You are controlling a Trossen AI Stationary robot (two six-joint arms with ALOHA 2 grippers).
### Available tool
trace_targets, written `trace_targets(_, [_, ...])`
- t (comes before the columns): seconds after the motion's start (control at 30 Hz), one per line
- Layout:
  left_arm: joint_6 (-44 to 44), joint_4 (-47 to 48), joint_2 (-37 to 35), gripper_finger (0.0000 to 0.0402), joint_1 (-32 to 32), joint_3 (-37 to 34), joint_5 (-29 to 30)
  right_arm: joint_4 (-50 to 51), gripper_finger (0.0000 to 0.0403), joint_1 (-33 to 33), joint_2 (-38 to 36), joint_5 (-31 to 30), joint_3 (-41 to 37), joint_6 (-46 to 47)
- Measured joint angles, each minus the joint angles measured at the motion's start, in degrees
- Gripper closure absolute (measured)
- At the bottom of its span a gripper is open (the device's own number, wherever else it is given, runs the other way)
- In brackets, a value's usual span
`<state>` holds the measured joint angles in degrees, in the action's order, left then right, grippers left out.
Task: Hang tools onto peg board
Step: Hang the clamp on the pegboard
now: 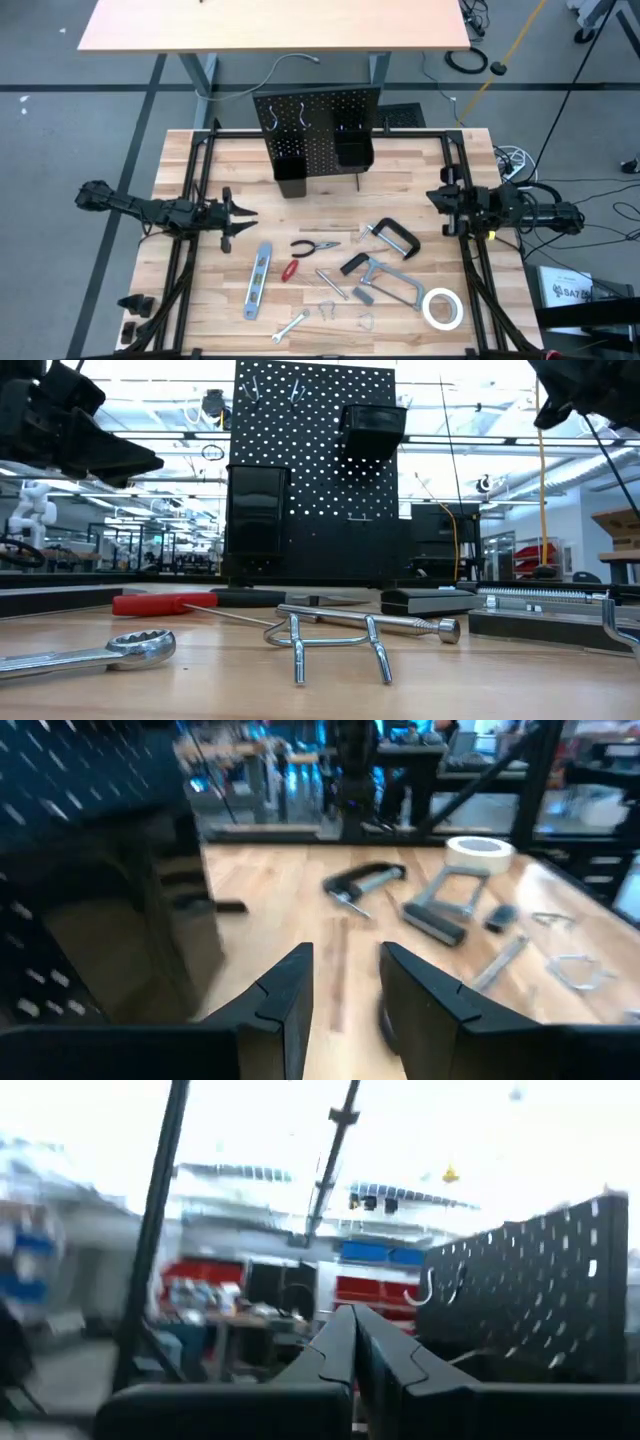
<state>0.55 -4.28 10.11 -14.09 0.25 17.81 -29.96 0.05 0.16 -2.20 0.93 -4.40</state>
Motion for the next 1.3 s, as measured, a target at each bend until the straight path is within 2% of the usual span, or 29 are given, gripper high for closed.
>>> trace_targets(0.1, [-0.81, -3.17, 0.00, 0.0281, 0.00, 0.00, 0.52, 0.17, 0.0403, 0.00, 0.05, -2.37, 0.00, 4.41])
trace_targets(0.23, [-4.55, -8.43, 0.00, 0.0281, 0.00, 0.00, 0.75, -0.97, 0.0403, 0.00, 0.44, -6.07, 0.00, 3.23])
trace_targets(0.4, [-7.57, -14.24, 0.00, 0.0281, 0.09, 0.00, 1.64, -1.70, 0.0403, -0.02, 0.42, -11.39, 0.00, 8.12])
trace_targets(0.5, [-7.77, -17.09, 0.00, 0.0281, 0.09, 0.00, 2.52, -1.70, 0.0403, -0.02, 0.42, -11.34, 0.00, 8.63])
trace_targets(0.67, [-13.16, -22.84, 0.00, 0.0281, 0.13, 0.00, 4.65, -1.66, 0.0403, -0.02, 0.42, -11.39, 0.00, 11.48])
trace_targets(0.77, [-11.83, -27.66, 0.00, 0.0281, 0.13, 0.00, 7.86, -1.65, 0.0403, -0.02, 0.42, -11.51, 0.00, 10.97])
trace_targets(0.9, [-8.96, -34.17, -0.02, 0.0281, 0.14, 0.27, 6.63, -2.46, 0.0403, -0.02, 0.39, -13.20, 0.00, 9.33])
trace_targets(1.1, [-1.07, -31.71, 0.68, 0.0281, 0.11, 5.57, -0.55, -3.43, 0.0403, 0.07, 0.42, -12.41, 0.02, 9.85])
trace_targets(1.3, [1.15, -19.22, 6.66, 0.0281, 0.07, 15.19, -0.81, -1.36, 0.0400, 0.07, 1.87, -12.65, 2.51, 13.45])
